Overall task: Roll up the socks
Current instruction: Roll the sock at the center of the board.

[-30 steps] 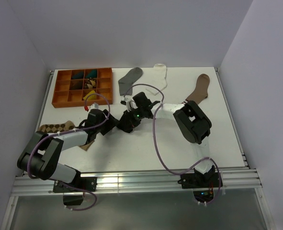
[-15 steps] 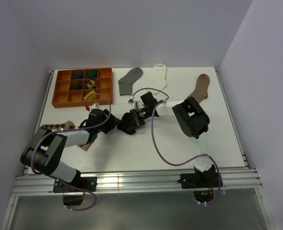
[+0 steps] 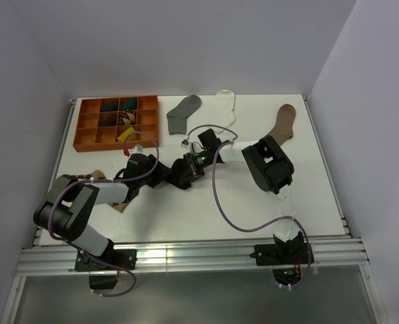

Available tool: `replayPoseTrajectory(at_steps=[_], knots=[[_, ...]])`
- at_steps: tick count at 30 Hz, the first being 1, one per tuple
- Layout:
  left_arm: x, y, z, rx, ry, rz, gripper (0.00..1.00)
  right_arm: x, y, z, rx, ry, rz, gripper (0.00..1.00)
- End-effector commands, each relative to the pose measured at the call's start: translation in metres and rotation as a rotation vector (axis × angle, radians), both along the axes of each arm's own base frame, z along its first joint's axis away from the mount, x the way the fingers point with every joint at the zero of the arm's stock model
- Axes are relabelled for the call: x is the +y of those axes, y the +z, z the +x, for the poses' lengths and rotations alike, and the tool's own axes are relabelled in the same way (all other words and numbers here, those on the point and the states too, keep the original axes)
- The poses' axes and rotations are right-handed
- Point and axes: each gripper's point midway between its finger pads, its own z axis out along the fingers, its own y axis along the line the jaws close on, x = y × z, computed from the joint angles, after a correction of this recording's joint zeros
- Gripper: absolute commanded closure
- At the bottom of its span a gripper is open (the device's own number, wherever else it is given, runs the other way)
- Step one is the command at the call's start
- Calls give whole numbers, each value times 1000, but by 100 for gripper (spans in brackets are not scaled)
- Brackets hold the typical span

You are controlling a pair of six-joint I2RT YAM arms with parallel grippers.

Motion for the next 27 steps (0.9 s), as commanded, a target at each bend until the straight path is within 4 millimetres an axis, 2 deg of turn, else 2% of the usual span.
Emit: replayPoseTrajectory(at_steps=[1,9,18,24,27], knots=[[4,-28,-22,102,-15,42,46,-20,-48,-1,40,-58,-177,98],[15,-31,-31,135,45,65,34,-20,-47,2,32,-78,-186,98],[17,-41,-48,212,126,47,36,-21,-47,6,16,-118,-193,98],[7,-41,-44,210,111,69,40,-20,-45,8,14,-134,-193,98],[7,-44,-41,208,117,79,45,-21,-46,7,16,-138,-197,98]])
